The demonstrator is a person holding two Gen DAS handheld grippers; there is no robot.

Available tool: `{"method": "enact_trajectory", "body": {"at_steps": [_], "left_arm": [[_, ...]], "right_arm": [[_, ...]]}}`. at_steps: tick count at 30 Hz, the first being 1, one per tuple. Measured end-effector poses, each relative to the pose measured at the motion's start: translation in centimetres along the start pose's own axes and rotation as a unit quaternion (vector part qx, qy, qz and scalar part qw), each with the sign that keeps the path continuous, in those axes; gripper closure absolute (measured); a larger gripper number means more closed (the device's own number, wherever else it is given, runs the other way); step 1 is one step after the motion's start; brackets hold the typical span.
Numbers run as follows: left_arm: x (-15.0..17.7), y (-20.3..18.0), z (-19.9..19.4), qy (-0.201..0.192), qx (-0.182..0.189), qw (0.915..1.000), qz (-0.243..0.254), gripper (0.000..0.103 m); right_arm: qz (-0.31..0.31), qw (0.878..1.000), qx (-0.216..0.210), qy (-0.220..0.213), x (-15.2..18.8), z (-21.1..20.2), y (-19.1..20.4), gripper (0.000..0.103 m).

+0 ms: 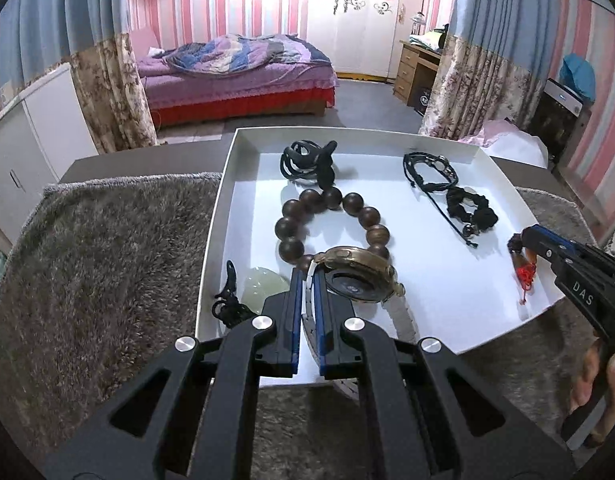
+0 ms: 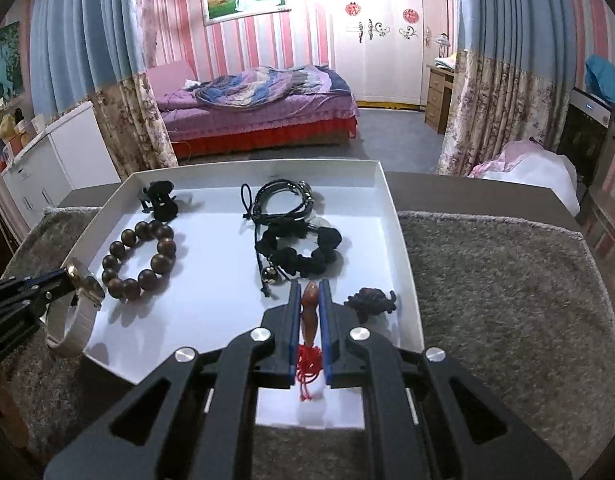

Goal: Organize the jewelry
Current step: 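Carry the watch and gourd pendant into the tray and open both tools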

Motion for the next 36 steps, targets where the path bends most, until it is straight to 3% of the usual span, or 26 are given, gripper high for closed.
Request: {"method": "enact_trajectory", "body": {"at_steps": [16,19,24,26,28,29,35,36], "left_arm": [[0.4,0.9,1.2,0.004,-0.015,0.9999,-0.006,0.093],[0.4,1.0,1.1,0.000,-0.021,0.9998,-0.007,0.086],[0.1,1.4,0.1,-0.021,-0.028,0.9993,-0.014,0.061],[0.1,1.3,0.0,-0.022,-0.031,0.9992,-0.009,0.057],[0.3,1.0,0.3,-0.007,-0.029,0.9995,-0.001,0.058],[0.4,0.8,0.6,0.002,-0.025,0.9997,0.002,0.067],[0.3,0.6,0.8,0.005,-0.011,0.9999,0.003,0.080],[0.3,0.7,0.9,0.006,-0.015,0.9999,0.002,0.089]], "right_arm": [[0.003,0.999,-0.005,0.040,1.0,3.1,-0.1,0.094],[0.009,0.999,-0.015,0.035,0.9,2.7,-0.2,0.094],[0.009,0.999,-0.025,0.036,1.2,2.5,0.1,0.093],[0.010,0.999,-0.026,0.033,1.2,2.4,0.1,0.090],[0.012,0.999,-0.027,0.028,1.2,2.1,0.0,0.078],[0.012,0.999,-0.026,0.023,1.2,1.9,0.0,0.072],[0.006,1.000,-0.024,0.015,1.0,1.6,0.3,0.072],[0.005,1.000,-0.024,0.014,1.0,1.6,0.3,0.072]]}}
Point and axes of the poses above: each gripper's, at about its wrist camera, not at the fingertips, and z roughly the way its jaws point, y to its left, x to its underside, the point moved 4 cm from there along z, roughly the way its jaws point, and after that the axes turned 13 degrees about z, right-handed, at the moved point
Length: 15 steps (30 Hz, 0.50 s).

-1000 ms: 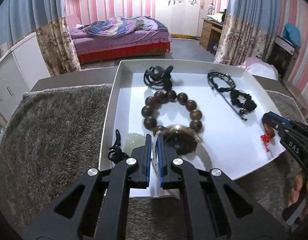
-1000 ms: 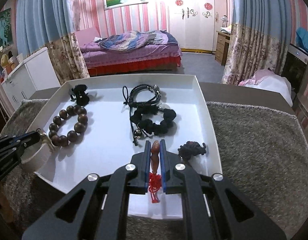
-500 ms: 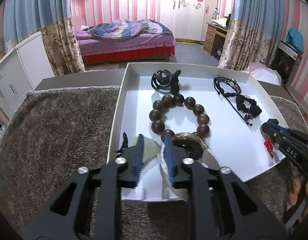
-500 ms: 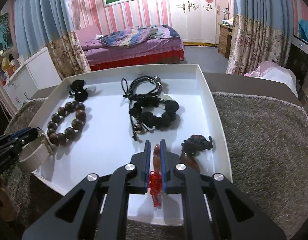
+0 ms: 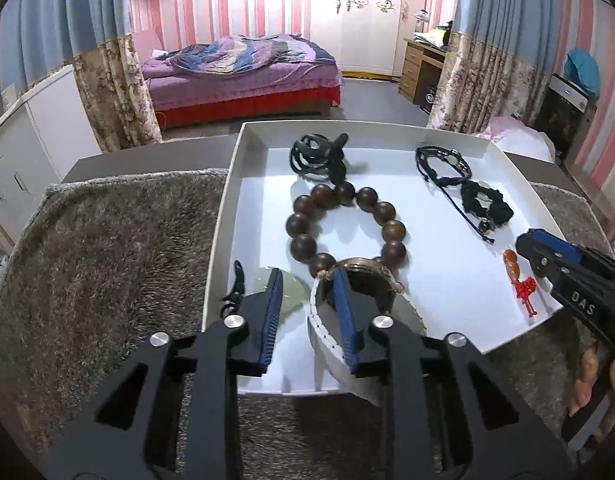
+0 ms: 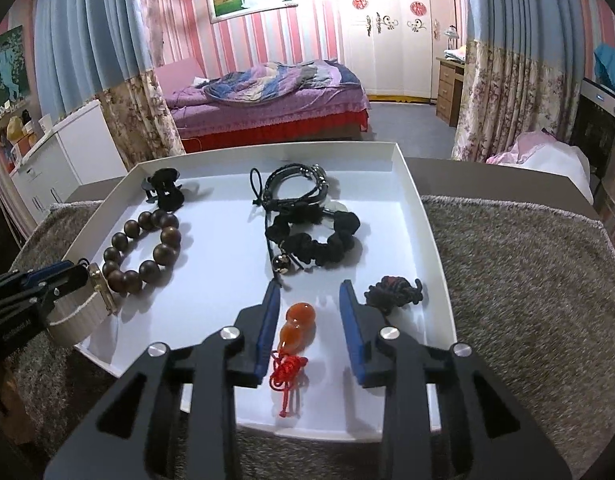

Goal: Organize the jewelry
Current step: 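Carry the watch and gourd pendant into the tray and open both tools, then grasp the red cord charm with the left tool while the right tool grasps the cream scrunchie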

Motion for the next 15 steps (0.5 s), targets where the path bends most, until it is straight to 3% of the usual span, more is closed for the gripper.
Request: {"method": "enact_trajectory", "body": {"at_steps": [3,11,15], "left_arm": [[-0.1,0.5,0.5,0.005,0.009,0.9999,-0.013,0.103],[-0.2,1.6,1.2,0.005,-0.007,0.9996,-0.027,0.103],[-0.2,1.7,1.1,0.008,0.004,0.9994,-0.033,0.103]], "right_arm": [[0.003,1.000,-0.002,-0.002,-0.1,-0.1,0.0,0.072],[0.003,1.000,-0.004,-0.006,-0.1,-0.3,0.2,0.072],[0.002,1.000,-0.008,-0.011,-0.2,-0.5,0.3,0.072]]}}
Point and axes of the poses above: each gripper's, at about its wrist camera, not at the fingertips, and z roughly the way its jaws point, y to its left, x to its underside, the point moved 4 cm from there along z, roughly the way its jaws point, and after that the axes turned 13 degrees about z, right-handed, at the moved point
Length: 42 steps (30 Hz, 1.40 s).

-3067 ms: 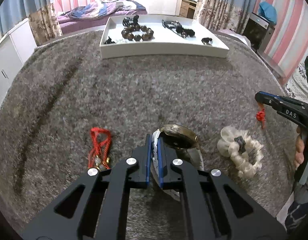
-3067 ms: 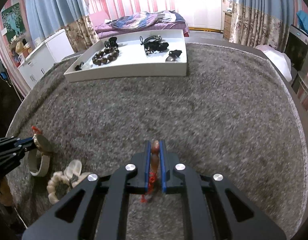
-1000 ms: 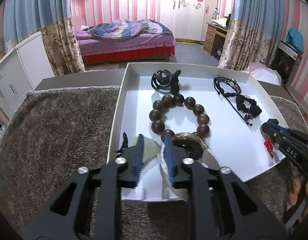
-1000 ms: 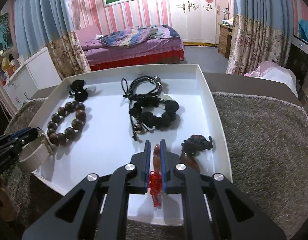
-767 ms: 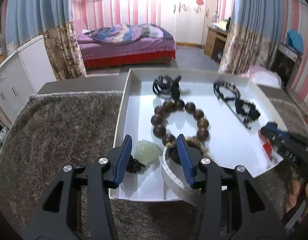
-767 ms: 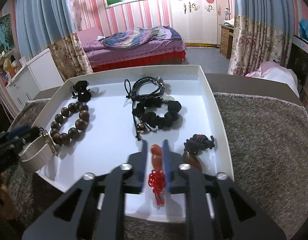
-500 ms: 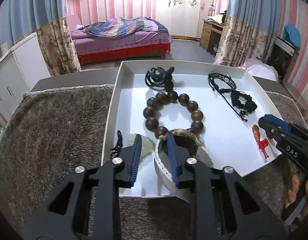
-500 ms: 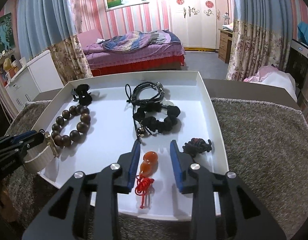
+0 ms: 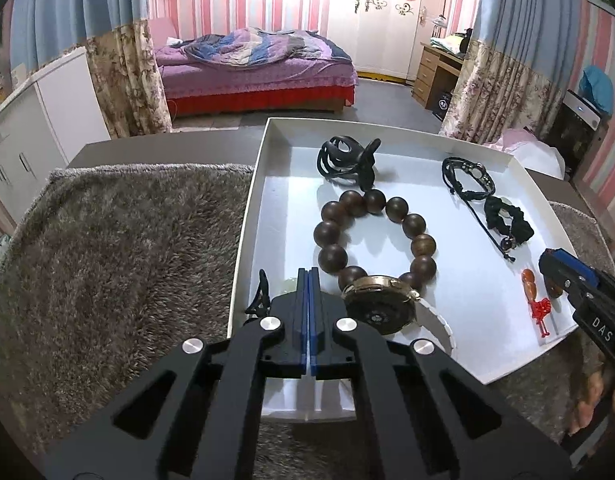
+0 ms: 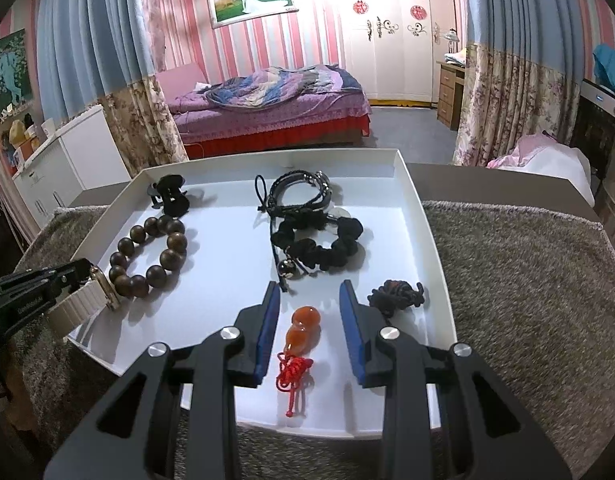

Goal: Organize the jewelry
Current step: 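Grasp the red cord charm with the left tool while the right tool grasps the cream scrunchie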

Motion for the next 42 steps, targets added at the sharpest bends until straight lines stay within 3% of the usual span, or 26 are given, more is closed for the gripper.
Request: {"method": "enact_trajectory", "body": {"at_steps": [3,7,10,11,12,14,19,23,26,30,40,42], "left_arm": [[-0.2,-0.4,-0.7,-0.004,0.014,0.9999,0.002,0.103],[-0.1,-1.0,-2.4,0.001,0.023,0.9997,0.006,0.103],[0.6,-1.2,-5.3,0.007,0.008,0.9996,0.028,0.095],[0.9,-1.1,-6.2,0.007,0.002,0.9995,0.032,0.081],[1.4,-0.8,-7.7,0.005,-0.006,0.9994,0.035,0.059],[3.2,0.0,-10.8,-0.003,-0.018,0.9994,0.028,0.039],[8.7,0.7,-14.6,0.015,-0.013,0.9997,0.016,0.033],[13.7,1.5,-17.2,0.002,-0.056,0.9984,0.008,0.011],[16.6,1.9,-18.6,-0.008,-0.050,0.9987,0.002,0.009],[19.7,2.1,-18.7,0.012,-0.048,0.9987,-0.008,0.009],[19.7,-0.3,-16.4,0.036,-0.026,0.9989,0.016,0.012],[19.5,-0.4,-15.9,0.040,-0.022,0.9988,0.016,0.017]], "right_arm": [[-0.005,1.000,0.001,-0.012,-0.5,-1.1,0.2,0.072],[0.004,1.000,0.006,-0.025,-1.1,-4.2,0.1,0.052],[-0.022,0.999,0.022,-0.022,-0.6,-6.9,0.6,0.052],[-0.036,0.999,0.030,-0.026,-0.1,-8.1,0.8,0.048],[-0.045,0.998,0.036,-0.029,0.4,-9.0,0.8,0.044],[-0.059,0.997,0.042,-0.034,2.2,-11.2,1.0,0.038],[-0.066,0.997,0.047,-0.009,7.0,-14.2,0.6,0.037],[-0.053,0.998,0.041,0.010,10.6,-15.8,-0.3,0.036],[-0.025,0.999,0.029,0.025,13.0,-17.1,-1.6,0.035],[-0.011,0.999,0.033,0.029,15.0,-18.1,-2.4,0.035],[-0.022,0.998,0.015,0.058,18.5,-19.2,-0.8,0.035],[-0.027,0.998,0.012,0.063,19.0,-19.2,-0.4,0.035]]}}
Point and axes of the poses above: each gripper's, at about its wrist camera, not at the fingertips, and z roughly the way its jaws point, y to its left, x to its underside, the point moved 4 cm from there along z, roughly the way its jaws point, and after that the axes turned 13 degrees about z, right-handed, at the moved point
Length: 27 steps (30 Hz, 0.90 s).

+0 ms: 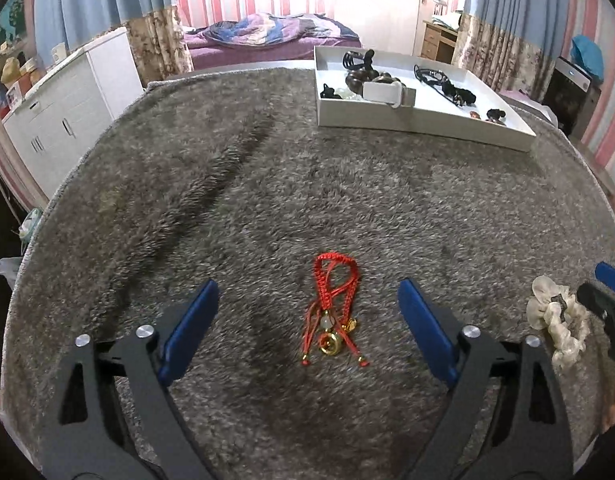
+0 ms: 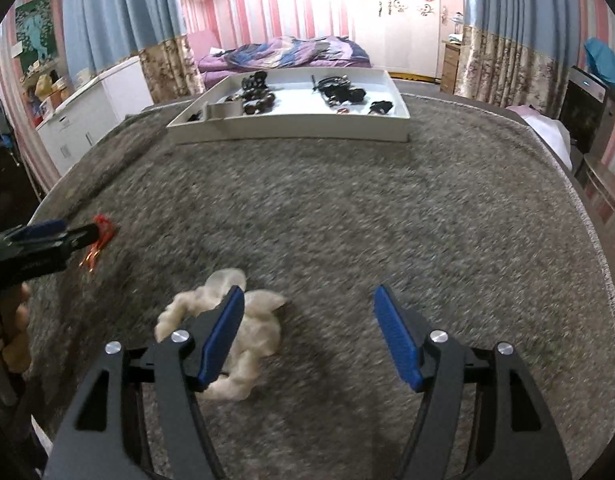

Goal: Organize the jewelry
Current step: 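Grasp the red cord charm with the left tool while the right tool grasps the cream scrunchie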

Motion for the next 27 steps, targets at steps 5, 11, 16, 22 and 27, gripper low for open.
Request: {"method": "enact_trajectory", "body": {"at_steps": [5,11,16,22,27], "left_arm": [[0.1,0.1,1.4,0.018,0.016,0.9997,-0.008,0.030],[-0.2,0.6,2.7,0.025,0.024,0.9992,-0.020,0.038],[-0.9,0.9,3.1,0.025,0.029,0.9992,-0.014,0.054],[-0.9,0.7,3.1,0.028,0.025,0.9993,-0.003,0.076],[-1.0,0.7,3.0,0.032,0.033,0.9989,0.002,0.091]], "right_arm": [[-0.011,1.000,0.003,0.015,1.0,0.8,0.6,0.035],[-0.018,1.000,0.000,0.023,1.6,1.4,1.2,0.035],[-0.036,0.999,-0.001,0.030,2.3,1.5,1.8,0.037],[-0.057,0.997,-0.024,0.046,2.8,1.3,2.6,0.073],[-0.069,0.996,-0.026,0.050,2.0,1.0,2.8,0.091]]}}
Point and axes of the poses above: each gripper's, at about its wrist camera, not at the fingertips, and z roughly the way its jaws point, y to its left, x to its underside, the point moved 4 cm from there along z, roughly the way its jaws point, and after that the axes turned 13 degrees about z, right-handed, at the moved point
